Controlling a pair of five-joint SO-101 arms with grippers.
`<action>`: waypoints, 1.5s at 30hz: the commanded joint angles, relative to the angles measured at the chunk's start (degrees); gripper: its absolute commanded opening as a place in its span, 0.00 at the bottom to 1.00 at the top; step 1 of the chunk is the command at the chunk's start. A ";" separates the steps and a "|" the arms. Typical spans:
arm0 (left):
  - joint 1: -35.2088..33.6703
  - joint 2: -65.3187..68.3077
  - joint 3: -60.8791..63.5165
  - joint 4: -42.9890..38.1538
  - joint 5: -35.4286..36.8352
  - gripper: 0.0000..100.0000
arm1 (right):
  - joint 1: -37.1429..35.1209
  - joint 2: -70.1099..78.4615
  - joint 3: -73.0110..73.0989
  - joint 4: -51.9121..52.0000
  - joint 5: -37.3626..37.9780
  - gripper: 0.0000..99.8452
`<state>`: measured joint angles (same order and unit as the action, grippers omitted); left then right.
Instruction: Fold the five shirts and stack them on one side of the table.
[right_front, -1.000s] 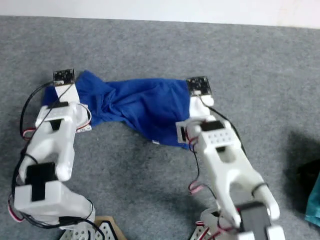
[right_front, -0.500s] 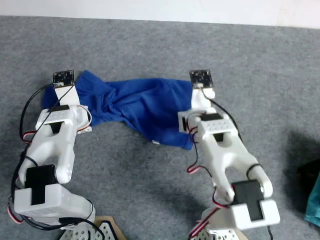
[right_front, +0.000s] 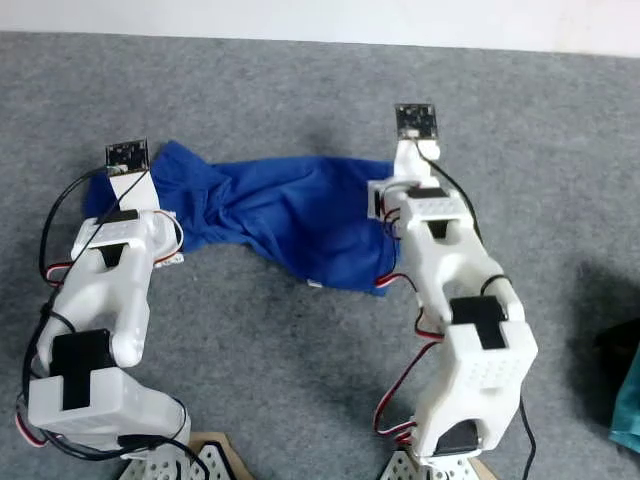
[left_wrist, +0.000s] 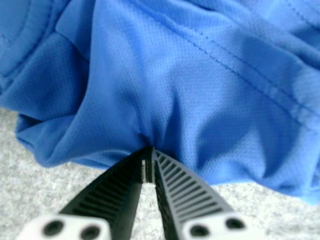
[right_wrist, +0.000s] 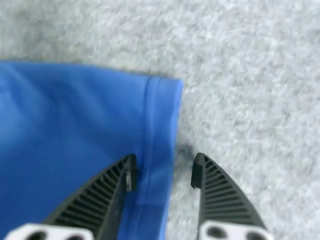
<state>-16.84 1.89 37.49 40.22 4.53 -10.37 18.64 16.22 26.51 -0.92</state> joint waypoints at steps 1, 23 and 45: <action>0.57 -2.59 0.13 -0.62 -0.09 0.01 | 1.10 0.48 -4.97 -0.84 -0.62 0.15; 0.57 -2.59 0.48 -1.41 -0.09 0.01 | 2.42 0.92 -7.08 -6.55 2.90 0.01; 0.48 -2.51 0.48 -1.41 -0.09 0.01 | 5.67 16.75 -33.80 9.89 2.46 0.07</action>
<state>-16.84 1.89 37.85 39.52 4.62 -5.89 37.10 -9.54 27.65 1.19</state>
